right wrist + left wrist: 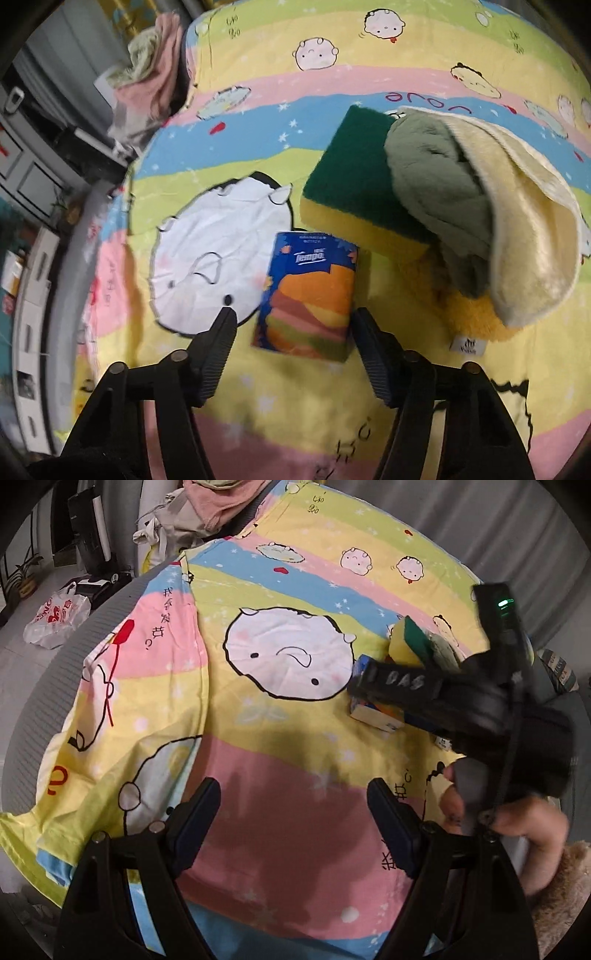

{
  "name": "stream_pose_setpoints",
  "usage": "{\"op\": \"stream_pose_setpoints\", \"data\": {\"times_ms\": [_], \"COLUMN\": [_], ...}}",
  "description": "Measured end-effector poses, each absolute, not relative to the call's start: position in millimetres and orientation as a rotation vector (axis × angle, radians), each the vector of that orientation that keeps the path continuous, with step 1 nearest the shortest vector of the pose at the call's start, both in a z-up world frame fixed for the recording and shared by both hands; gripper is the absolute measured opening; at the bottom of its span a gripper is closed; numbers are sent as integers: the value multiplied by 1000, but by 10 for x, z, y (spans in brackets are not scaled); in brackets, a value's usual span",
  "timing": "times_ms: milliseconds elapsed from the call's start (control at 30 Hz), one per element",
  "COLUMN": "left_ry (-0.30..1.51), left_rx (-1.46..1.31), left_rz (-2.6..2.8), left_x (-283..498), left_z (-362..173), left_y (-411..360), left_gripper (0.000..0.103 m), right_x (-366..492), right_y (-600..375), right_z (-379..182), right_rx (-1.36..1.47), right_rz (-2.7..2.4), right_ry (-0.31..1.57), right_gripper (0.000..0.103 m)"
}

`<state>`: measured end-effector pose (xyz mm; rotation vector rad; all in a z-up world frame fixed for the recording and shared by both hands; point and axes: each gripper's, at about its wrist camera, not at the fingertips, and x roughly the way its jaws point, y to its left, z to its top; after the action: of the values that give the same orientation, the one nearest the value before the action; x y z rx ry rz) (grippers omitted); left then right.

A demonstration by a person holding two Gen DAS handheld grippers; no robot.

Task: Organize soft objects
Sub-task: 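Move the right gripper back to the blue Tempo tissue pack, then grasp the blue Tempo tissue pack with the right gripper and lift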

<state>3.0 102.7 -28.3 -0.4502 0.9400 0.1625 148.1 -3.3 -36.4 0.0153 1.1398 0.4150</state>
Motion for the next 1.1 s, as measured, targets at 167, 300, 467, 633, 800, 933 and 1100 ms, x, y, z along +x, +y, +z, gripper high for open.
{"op": "stream_pose_setpoints", "data": {"times_ms": [167,300,467,633,800,933,1100], "left_ry": [936,932,940,948,961,967,954], "left_rx": [-466,-469,-462,-470,-449,-471,-517], "left_rz": [153,151,144,116,105,80,-20], "left_x": [18,15,35,59,89,109,151], "left_z": [-276,-270,-293,-310,-345,-365,-346], "left_y": [1053,1040,954,831,675,614,481], "left_gripper": [81,81,81,81,81,81,79], "right_x": [1458,1289,970,692,549,600,649], "right_y": [-77,-178,-530,-904,-1168,-1384,-1678], "right_z": [-419,-276,-103,-112,-154,-145,-5], "right_rx": [-28,-19,11,-17,15,148,338], "right_rz": [411,442,467,418,394,428,479], "right_ry": [1119,1096,1091,1101,1110,1163,1110], "right_gripper": [57,55,55,55,55,71,72]}}
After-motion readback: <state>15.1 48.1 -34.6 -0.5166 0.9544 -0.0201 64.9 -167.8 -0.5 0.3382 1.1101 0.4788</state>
